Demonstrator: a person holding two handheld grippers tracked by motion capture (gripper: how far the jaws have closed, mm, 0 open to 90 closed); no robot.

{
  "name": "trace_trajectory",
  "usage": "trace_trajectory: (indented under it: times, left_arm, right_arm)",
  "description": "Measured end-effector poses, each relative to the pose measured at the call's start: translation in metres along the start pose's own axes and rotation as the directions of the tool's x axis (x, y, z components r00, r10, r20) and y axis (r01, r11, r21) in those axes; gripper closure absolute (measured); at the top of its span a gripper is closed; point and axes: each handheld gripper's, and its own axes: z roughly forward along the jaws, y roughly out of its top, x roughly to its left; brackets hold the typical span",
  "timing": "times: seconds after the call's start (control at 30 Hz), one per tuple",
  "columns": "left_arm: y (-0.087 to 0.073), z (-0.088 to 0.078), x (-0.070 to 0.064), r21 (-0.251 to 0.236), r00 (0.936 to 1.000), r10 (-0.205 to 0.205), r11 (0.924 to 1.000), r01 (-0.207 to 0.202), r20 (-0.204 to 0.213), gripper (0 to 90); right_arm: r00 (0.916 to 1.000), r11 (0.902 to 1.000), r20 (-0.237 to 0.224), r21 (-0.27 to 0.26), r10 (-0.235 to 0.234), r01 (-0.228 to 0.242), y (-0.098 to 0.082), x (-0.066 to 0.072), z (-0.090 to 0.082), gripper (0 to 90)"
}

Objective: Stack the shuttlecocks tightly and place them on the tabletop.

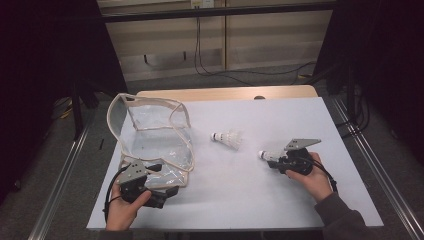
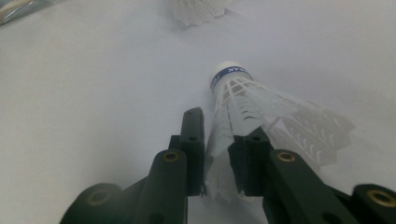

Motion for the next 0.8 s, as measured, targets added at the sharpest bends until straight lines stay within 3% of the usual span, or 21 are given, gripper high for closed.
trace_trajectory:
  times: [0.27, 0.8]
  left_arm:
    - [0.0, 0.0, 0.0, -0.001, 1.0, 0.0, 1.0, 0.0, 0.0, 4.2]
    - [0.0, 0.0, 0.001, -0.002, 1.0, 0.003, 1.0, -0.003, 0.001, 4.3]
  right_arm:
    - [0.9998, 0.9997, -0.011, -0.017, 0.02, -0.02, 0.004, -0.001, 0.001, 89.0]
    - [0.9997, 0.9981, -0.026, -0.062, 0.003, -0.005, 0.017, 0.001, 0.001, 89.6]
